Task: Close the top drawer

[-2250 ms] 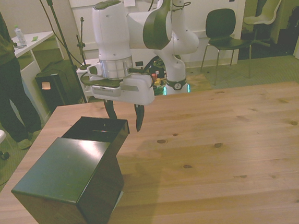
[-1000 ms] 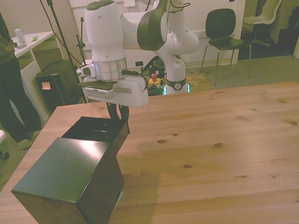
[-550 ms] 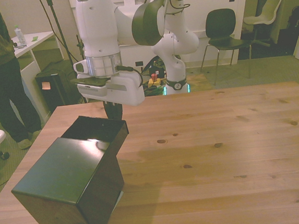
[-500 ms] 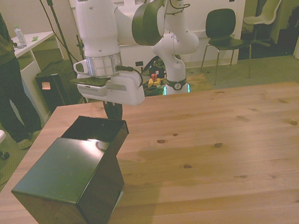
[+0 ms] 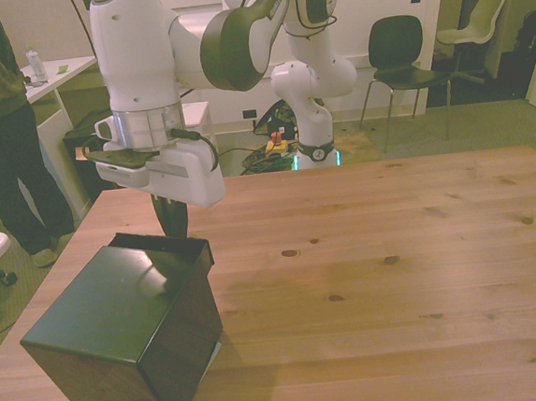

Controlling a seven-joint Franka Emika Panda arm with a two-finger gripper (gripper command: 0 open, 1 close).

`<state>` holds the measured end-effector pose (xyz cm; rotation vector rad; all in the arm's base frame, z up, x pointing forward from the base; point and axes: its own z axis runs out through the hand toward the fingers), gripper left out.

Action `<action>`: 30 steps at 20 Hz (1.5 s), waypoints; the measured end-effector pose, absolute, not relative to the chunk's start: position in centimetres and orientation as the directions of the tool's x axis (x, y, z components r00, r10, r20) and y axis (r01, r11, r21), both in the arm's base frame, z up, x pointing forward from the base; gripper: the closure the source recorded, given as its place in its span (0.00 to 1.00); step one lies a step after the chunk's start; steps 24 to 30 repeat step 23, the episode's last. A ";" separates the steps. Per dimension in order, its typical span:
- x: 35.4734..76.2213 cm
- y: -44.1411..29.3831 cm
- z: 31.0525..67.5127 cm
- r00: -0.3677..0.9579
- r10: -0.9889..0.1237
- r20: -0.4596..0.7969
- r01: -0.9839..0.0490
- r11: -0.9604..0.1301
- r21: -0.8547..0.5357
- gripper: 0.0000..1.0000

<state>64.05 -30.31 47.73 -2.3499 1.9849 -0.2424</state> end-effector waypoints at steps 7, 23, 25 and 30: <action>66.6 -31.2 48.3 0.156 -0.984 0.088 -0.974 -0.168 -0.151 1.00; 61.5 -21.3 51.3 0.289 -0.957 0.018 -0.947 -0.289 -0.139 1.00; 61.5 -21.3 51.3 0.289 -0.957 0.018 -0.947 -0.289 -0.139 1.00; 61.5 -21.3 51.3 0.289 -0.957 0.018 -0.947 -0.289 -0.139 1.00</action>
